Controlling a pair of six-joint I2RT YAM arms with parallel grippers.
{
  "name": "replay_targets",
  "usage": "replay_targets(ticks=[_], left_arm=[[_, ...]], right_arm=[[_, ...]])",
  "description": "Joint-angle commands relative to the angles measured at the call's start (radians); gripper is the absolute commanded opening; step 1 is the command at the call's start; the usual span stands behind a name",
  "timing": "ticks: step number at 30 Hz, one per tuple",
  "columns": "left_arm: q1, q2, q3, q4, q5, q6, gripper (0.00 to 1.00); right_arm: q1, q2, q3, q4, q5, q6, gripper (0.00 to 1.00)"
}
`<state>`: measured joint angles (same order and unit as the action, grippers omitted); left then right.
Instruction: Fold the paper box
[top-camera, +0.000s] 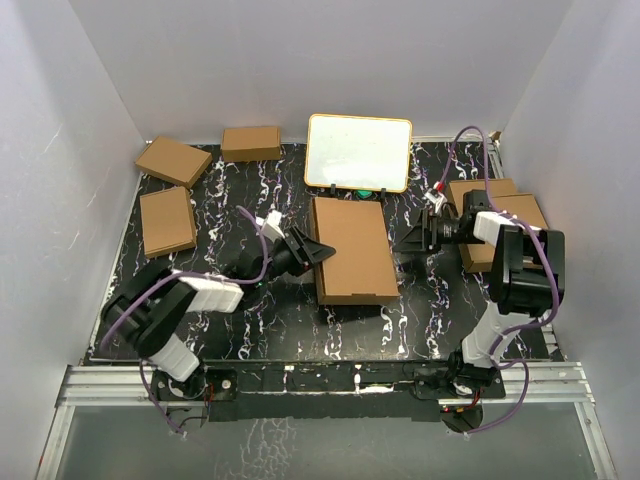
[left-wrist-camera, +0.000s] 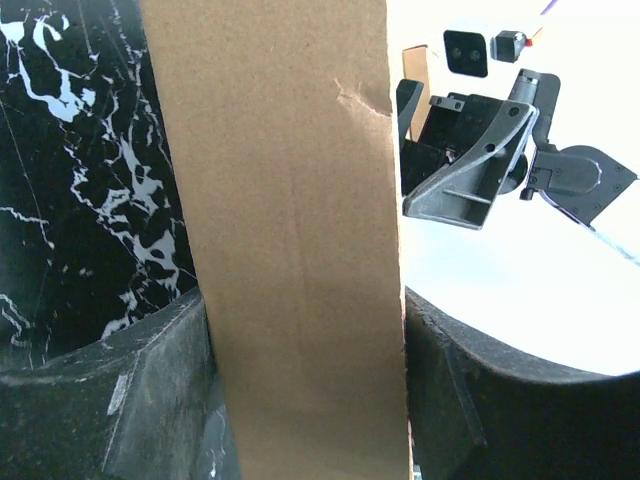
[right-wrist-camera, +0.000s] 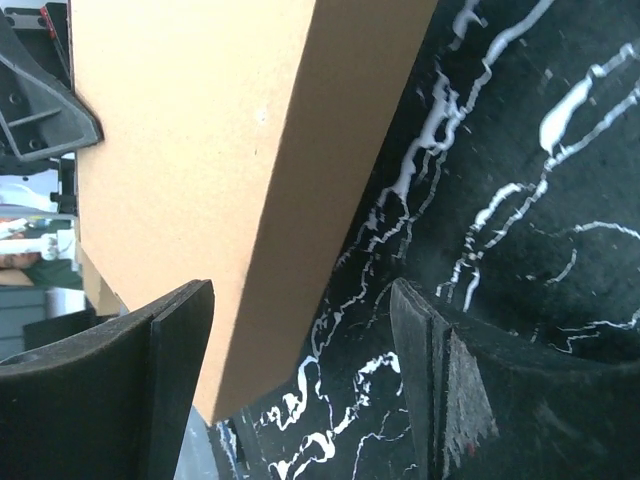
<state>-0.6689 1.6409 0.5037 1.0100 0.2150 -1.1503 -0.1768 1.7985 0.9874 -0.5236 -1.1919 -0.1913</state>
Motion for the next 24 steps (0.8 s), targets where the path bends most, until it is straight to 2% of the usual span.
replay_targets(ticks=[1,5,7,12,17,21,24], left_arm=[[0.043,-0.218,-0.036,-0.203,-0.010,0.057,0.29],[0.132,-0.409,-0.072,-0.400,0.027,0.066,0.27],[0.198,-0.505,-0.055,-0.580,0.050,0.093,0.24],[0.384,-0.674,0.103,-1.007,0.059,0.269,0.22],[0.540,-0.564,0.375,-1.381,0.044,0.539,0.20],[0.549,-0.396,0.654,-1.615,-0.186,0.777,0.19],[0.549,-0.286,0.800,-1.690,-0.321,0.908,0.17]], right_arm=[[-0.003,-0.127,0.029,-0.010,-0.085,-0.103,0.77],[-0.004,-0.169,0.015,-0.001,-0.084,-0.108,0.77],[-0.006,-0.181,0.008,0.004,-0.083,-0.106,0.77],[-0.013,-0.190,0.003,0.005,-0.089,-0.105,0.77],[-0.015,-0.192,-0.001,0.007,-0.090,-0.107,0.77],[-0.018,-0.192,-0.003,0.008,-0.089,-0.108,0.77],[-0.020,-0.187,-0.005,0.012,-0.084,-0.108,0.77]])
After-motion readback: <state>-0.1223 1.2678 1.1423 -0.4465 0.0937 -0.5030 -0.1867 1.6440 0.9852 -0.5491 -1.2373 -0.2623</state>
